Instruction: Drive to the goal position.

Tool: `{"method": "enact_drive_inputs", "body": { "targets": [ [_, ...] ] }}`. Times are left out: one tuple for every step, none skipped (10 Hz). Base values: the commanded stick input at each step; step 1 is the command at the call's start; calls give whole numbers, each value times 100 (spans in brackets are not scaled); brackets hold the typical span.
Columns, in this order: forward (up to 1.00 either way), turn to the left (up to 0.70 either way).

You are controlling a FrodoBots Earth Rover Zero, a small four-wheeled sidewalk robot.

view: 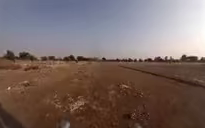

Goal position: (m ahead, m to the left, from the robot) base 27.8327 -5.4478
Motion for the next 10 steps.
{"method": "enact_drive_inputs", "body": {
  "targets": [
    [50, 0],
    [50, 0],
    [50, 0],
    [50, 0],
    [50, 0],
    [50, 0],
    [50, 0],
    [50, 0],
    [50, 0],
    [50, 0]
  ]
}}
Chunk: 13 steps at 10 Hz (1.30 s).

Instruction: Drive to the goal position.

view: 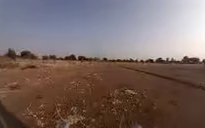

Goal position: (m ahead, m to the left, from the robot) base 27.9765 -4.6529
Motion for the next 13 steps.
{"method": "enact_drive_inputs", "body": {
  "targets": [
    [50, 0],
    [50, 0],
    [50, 0],
    [50, 0],
    [50, 0],
    [50, 0],
    [50, 0],
    [50, 0],
    [50, 0],
    [50, 0],
    [50, 0],
    [50, 0],
    [50, 0]
  ]
}}
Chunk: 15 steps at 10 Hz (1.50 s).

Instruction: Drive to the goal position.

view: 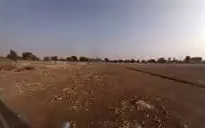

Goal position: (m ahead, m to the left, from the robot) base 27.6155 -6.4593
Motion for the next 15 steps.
{"method": "enact_drive_inputs", "body": {
  "targets": [
    [50, 0],
    [50, 0],
    [50, 0],
    [50, 0],
    [50, 0],
    [50, 0],
    [50, 0],
    [50, 0],
    [50, 0],
    [50, 0],
    [50, 0],
    [50, 0],
    [50, 0],
    [50, 0],
    [50, 0]
  ]
}}
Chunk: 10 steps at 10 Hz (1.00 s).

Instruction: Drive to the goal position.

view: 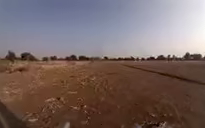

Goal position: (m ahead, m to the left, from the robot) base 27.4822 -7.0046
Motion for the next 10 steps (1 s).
{"method": "enact_drive_inputs", "body": {
  "targets": [
    [50, 0],
    [50, 0],
    [50, 0],
    [50, 0],
    [50, 0],
    [50, 0],
    [50, 0],
    [50, 0],
    [50, 0],
    [50, 0]
  ]
}}
